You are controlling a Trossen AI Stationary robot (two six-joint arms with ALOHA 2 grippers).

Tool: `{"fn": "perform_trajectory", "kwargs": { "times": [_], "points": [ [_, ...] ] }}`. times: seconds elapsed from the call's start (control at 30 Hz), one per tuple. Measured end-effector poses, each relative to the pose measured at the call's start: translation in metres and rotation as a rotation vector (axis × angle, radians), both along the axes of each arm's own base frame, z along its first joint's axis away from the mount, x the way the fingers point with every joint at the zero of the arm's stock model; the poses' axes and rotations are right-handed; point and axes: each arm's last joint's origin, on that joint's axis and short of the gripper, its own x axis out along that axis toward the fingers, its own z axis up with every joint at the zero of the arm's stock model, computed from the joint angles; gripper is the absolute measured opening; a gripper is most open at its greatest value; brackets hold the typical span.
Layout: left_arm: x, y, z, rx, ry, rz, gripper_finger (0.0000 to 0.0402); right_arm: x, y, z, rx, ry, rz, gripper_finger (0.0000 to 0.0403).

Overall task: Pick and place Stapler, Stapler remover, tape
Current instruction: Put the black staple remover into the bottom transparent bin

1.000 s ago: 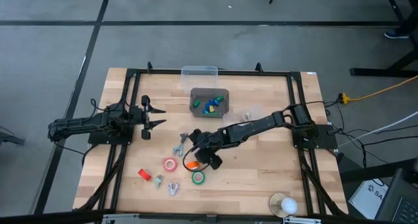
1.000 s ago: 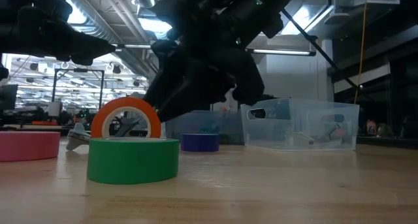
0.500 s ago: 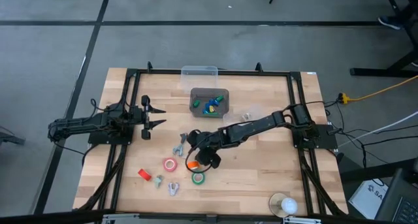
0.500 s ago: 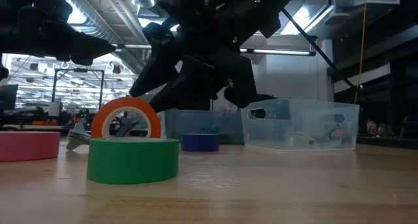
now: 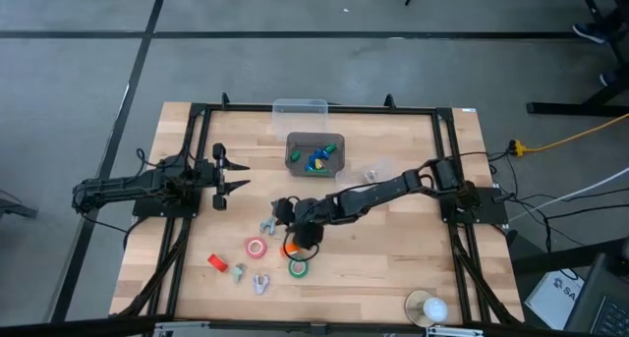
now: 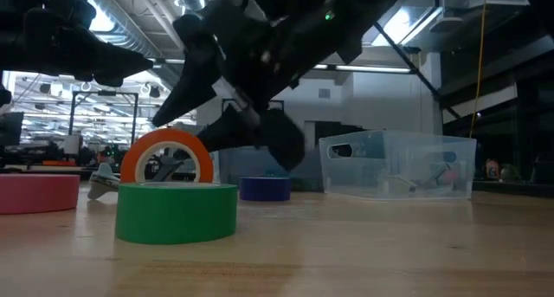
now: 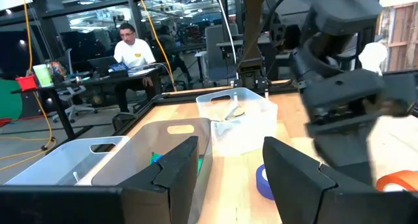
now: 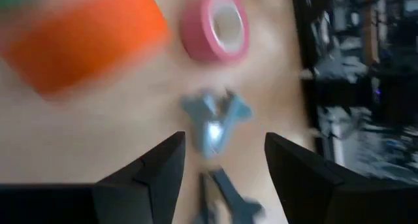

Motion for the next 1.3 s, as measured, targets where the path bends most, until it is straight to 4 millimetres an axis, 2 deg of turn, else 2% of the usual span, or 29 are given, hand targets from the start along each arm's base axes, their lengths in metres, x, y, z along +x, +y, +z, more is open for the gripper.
{"fn": "perform_trajectory", "kwargs": {
  "times": [0.1,0.33,0.67,0.8,1.03,1.3],
  "points": [
    [0.0,0.0,0.0,0.0,0.0,0.0,0.0169,0.003,-0.01,-0.004,-0.079,-0.017,-0.022,0.0214],
    [0.0,0.0,0.0,0.0,0.0,0.0,0.0169,0.006,-0.029,-0.01,-0.089,0.005,-0.064,0.0205],
    [0.0,0.0,0.0,0.0,0.0,0.0,0.0169,0.007,-0.039,-0.01,-0.14,0.004,-0.068,0.0113],
    [0.0,0.0,0.0,0.0,0.0,0.0,0.0169,0.007,-0.04,-0.011,-0.142,0.013,-0.07,0.0088],
    [0.0,0.0,0.0,0.0,0.0,0.0,0.0169,0.009,-0.041,-0.02,-0.143,0.016,-0.068,0.0086],
    [0.0,0.0,0.0,0.0,0.0,0.0,0.0169,0.011,-0.041,-0.021,-0.145,0.003,-0.075,0.0094]
  ]
}}
